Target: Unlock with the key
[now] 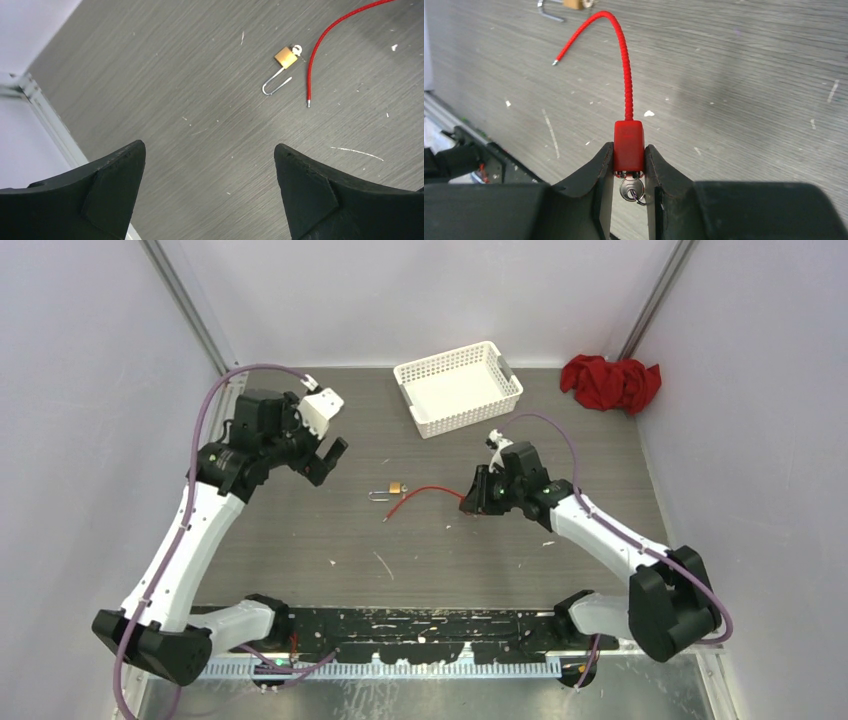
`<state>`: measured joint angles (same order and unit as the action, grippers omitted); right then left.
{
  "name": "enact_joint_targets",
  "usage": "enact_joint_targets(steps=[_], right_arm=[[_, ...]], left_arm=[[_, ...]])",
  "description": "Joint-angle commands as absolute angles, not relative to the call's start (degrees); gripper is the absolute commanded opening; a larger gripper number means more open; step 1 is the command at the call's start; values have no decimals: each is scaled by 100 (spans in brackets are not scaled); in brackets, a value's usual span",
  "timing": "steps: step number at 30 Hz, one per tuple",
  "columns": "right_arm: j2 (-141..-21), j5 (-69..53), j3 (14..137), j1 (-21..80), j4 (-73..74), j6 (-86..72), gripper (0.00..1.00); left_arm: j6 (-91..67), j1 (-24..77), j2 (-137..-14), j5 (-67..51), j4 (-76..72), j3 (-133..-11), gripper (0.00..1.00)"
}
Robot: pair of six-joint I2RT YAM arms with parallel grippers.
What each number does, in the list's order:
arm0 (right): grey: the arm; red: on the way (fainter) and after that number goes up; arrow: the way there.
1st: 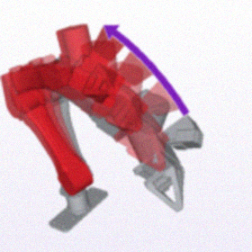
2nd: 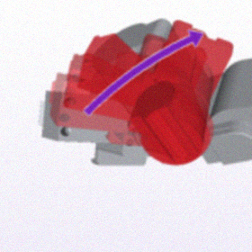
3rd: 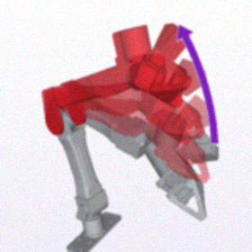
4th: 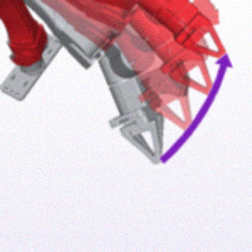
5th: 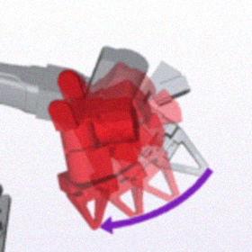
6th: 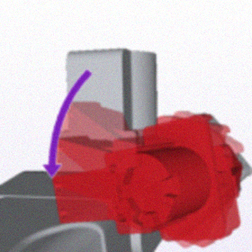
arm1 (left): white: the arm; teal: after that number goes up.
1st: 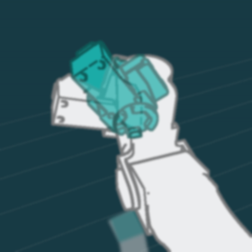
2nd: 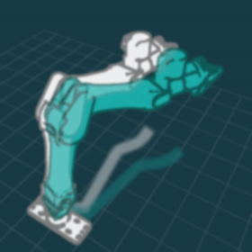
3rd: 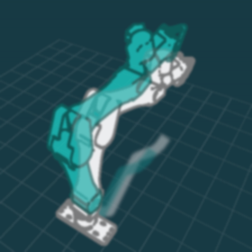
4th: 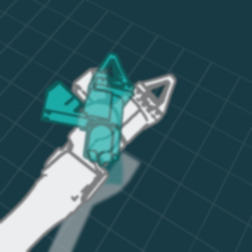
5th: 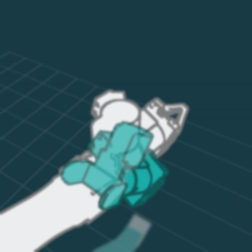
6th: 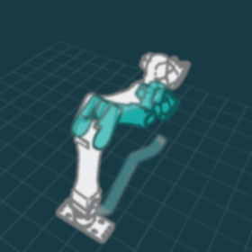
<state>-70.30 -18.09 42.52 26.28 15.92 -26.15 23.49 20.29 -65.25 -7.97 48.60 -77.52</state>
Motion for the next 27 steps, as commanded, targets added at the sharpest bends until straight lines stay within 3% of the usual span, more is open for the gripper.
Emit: enact_joint_targets(steps=[1,3,10,15,22,27], right_arm=[[-7324,-1153,4410,2567,1348,-2664,29],[-7456,-990,4437,2573,1354,-2667,43],[-7442,-579,4555,2568,1697,-2552,67],[-7245,209,4978,2564,2187,-2452,96],[-6844,2371,5184,2471,2177,-2595,100],[-6331,5022,3747,2470,32,-1715,100]], left_arm=[[1932,1655,-6403,-1059,4021,-7262,99],[1898,1521,-6320,-1107,3767,-6977,99],[1586,1357,-6201,-1186,3057,-6131,99],[1399,1240,-6290,-1177,2629,-5768,99],[1266,854,-6716,-1181,1642,-5140,99],[797,326,-7220,-1334,435,-4471,99]])
